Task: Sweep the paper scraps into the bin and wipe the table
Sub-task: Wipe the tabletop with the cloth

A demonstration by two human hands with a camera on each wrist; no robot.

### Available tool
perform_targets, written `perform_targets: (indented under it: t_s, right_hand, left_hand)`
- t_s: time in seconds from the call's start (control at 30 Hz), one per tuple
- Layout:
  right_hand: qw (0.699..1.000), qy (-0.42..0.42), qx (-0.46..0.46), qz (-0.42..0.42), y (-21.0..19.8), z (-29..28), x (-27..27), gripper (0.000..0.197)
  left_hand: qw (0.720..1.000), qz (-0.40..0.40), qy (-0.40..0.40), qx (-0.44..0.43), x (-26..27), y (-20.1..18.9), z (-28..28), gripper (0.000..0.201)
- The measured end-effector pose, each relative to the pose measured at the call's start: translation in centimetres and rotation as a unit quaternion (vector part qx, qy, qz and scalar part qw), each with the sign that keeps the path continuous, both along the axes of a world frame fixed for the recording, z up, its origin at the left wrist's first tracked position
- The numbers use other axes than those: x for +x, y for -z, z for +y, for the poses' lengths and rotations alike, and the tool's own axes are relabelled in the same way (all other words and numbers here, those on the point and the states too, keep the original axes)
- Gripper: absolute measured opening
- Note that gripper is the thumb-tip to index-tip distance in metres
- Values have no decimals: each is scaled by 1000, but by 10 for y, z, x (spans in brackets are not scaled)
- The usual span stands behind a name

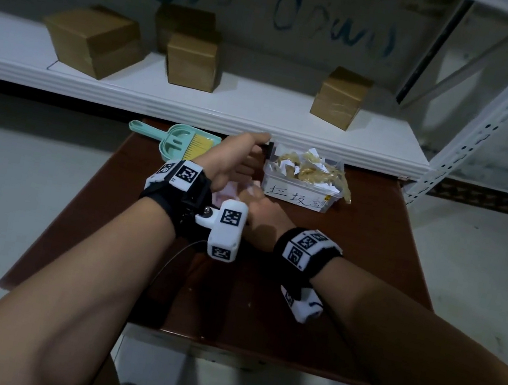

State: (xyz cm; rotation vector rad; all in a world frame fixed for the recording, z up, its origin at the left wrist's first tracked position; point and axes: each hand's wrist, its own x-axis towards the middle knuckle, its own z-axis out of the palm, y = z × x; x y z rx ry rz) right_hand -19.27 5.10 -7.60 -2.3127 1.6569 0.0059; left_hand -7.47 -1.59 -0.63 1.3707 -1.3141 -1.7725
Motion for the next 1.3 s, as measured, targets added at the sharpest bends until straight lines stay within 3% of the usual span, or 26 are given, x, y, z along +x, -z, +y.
perform_targets:
  t_s: [0.13, 0.23, 0.47, 0.97, 1.3]
  right_hand:
    - [999, 13, -2, 31, 23, -38, 10, 62]
    - [997, 68, 13, 39, 26, -58, 16, 72]
    - [985, 168, 9, 33, 28, -74, 17, 72]
    - [985, 137, 68, 76, 20, -124, 9, 73]
    - [991, 111, 22, 78, 30, -123, 9, 65]
  left_hand:
    - [999, 19, -45, 6, 21, -6, -7, 39]
    - [998, 26, -57, 6, 36, -8, -9, 40]
    - [994, 31, -101, 8, 63, -9, -12, 54]
    - [970, 69, -235, -2, 101, -22, -13, 43]
    - [970, 83, -230, 4, 105, -25, -11, 37]
